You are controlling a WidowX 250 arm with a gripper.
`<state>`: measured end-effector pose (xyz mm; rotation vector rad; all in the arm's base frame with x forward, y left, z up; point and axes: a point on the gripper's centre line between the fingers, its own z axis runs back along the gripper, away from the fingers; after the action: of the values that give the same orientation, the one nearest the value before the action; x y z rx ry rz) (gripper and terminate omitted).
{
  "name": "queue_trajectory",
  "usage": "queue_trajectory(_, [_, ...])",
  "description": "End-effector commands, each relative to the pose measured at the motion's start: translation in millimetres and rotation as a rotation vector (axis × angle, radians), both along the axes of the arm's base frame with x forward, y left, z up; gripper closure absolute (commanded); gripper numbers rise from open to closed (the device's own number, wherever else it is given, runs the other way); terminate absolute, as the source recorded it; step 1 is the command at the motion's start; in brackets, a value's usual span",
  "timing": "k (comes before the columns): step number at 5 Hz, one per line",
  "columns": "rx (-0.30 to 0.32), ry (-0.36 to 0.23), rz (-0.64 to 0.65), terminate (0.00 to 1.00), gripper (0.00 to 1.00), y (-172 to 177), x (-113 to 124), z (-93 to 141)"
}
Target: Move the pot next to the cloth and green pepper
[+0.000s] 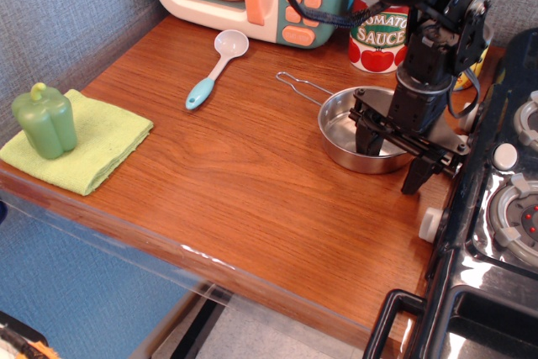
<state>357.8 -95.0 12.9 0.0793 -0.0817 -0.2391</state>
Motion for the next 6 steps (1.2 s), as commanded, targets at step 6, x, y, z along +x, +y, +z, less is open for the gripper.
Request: queue_trajectory(6, [-0.158, -0.262, -0.369, 0.00, 1.00, 25, -29, 128])
